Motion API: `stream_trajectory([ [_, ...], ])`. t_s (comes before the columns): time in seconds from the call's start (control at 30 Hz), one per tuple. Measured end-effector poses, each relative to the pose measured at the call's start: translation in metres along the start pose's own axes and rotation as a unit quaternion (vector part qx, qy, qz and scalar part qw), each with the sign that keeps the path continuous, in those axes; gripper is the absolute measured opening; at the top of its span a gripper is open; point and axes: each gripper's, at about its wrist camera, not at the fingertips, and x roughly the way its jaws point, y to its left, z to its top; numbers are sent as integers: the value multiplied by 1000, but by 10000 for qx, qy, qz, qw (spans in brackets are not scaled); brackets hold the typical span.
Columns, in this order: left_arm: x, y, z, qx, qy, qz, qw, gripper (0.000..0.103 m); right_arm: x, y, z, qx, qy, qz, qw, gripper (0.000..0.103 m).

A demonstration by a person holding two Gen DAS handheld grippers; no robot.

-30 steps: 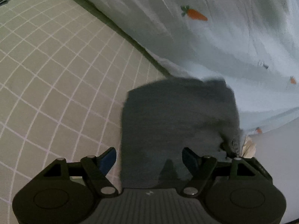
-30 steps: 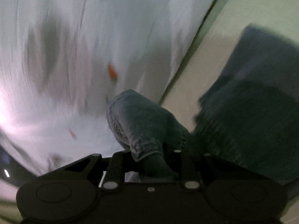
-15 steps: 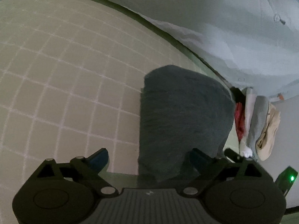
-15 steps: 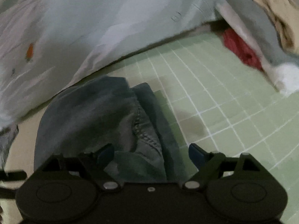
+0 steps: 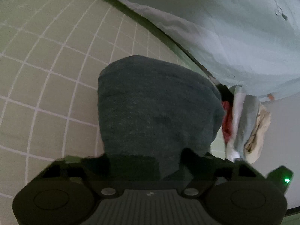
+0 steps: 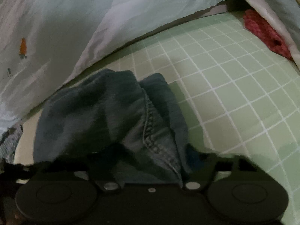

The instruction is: Fold clothes

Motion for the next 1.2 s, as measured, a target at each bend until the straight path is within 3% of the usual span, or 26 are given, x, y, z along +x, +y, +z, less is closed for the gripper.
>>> stream_trajectory([
  [0.03, -4, -1, -2, 33, -38, -14, 10000, 60, -5, 5, -4, -52, -99, -155, 9998, 28],
  [0.07, -9, -2, -5, 50, -79, -28, 10000, 53, -11, 11, -8, -131, -193, -248, 9994, 20],
  [0.13, -20, -5, -11, 119, -126, -27, 9998, 47, -28, 19, -16, -189, -364, -312, 9987, 16],
  [0.27, -48, -11, -33, 418, -128, 1, 9990, 39, -66, 30, -39, 125, -601, -169, 9980, 14],
  [0.5, -85, -15, -89, 772, 19, -8, 9970, 38, -115, 36, -96, 454, -567, -311, 9969, 13],
  [0.67, -88, -19, -128, 729, 294, -27, 9969, 38, -144, 33, -126, 320, -420, -611, 9967, 13],
  [0.8, -77, -39, -150, 903, 432, -151, 9949, 38, -169, 7, -141, 364, -404, -750, 9957, 13],
  [0.9, -62, -65, -156, 867, 374, -183, 9954, 36, -182, -25, -134, 621, -525, -580, 9950, 13],
  [1.0, -42, -102, -154, 796, 78, -221, 9966, 36, -194, -62, -115, 564, -746, -301, 9952, 13],
  [1.2, 16, -211, -149, 630, -585, -582, 9946, 35, -227, -156, -33, 101, -1171, 282, 9927, 12],
])
